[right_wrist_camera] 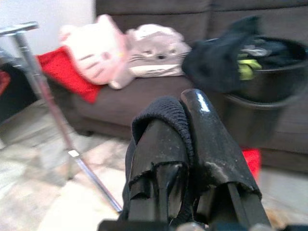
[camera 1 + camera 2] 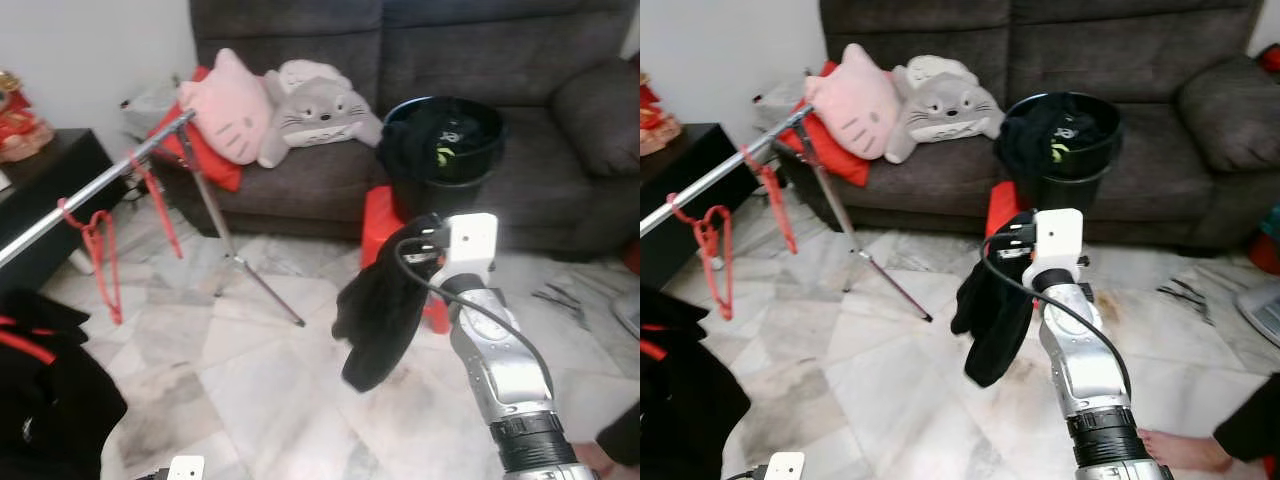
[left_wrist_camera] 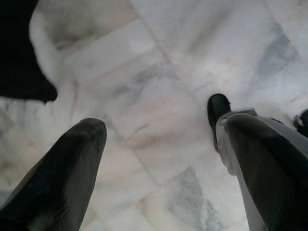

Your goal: Hang hanger

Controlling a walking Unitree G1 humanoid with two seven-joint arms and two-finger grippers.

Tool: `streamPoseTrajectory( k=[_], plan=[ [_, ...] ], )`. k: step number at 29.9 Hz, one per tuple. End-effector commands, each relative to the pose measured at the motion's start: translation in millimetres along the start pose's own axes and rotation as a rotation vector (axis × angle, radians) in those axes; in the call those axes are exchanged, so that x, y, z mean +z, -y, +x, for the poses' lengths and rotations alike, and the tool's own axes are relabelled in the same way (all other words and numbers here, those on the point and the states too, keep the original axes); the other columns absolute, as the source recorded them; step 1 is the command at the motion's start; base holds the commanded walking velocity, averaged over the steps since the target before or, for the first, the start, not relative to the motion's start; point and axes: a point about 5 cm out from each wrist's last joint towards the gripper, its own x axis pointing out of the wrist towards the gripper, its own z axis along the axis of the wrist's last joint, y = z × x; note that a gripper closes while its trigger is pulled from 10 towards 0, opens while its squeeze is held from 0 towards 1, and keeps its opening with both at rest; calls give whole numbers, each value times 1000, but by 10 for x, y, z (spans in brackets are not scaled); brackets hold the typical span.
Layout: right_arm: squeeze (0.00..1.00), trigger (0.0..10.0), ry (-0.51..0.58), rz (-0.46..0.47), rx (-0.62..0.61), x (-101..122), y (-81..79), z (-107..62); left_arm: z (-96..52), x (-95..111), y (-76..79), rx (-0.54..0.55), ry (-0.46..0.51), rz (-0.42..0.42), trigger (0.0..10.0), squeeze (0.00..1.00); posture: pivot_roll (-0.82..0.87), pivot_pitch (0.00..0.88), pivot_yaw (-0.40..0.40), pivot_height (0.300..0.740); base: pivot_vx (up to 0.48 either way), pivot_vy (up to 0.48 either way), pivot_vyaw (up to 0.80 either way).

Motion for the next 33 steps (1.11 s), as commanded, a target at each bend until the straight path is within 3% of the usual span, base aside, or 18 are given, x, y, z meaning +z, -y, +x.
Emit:
streamPoseTrajectory(
  k=[1, 25, 28, 33],
  plan=[
    [0, 10000, 53, -3, 23, 106, -51, 14, -14, -62, -57, 22, -25, 0, 10000, 0, -211, 0, 146, 732, 0, 0, 800],
    [0, 10000, 44, -45, 39, 87, 2, 21, 23, 49, 23, 14, -26, 7, 10000, 0, -207, 0, 137, 732, 0, 0, 800],
    [0, 10000, 4, -46, 35, -77, -16, -88, 76, 272, 288, -10, -10, 6, 10000, 0, -197, 0, 130, 732, 0, 0, 775],
    [0, 10000, -7, -40, 38, -117, -35, -115, 84, 318, 280, -8, -6, 7, 10000, 0, -196, 0, 131, 732, 0, 0, 800]
  ],
)
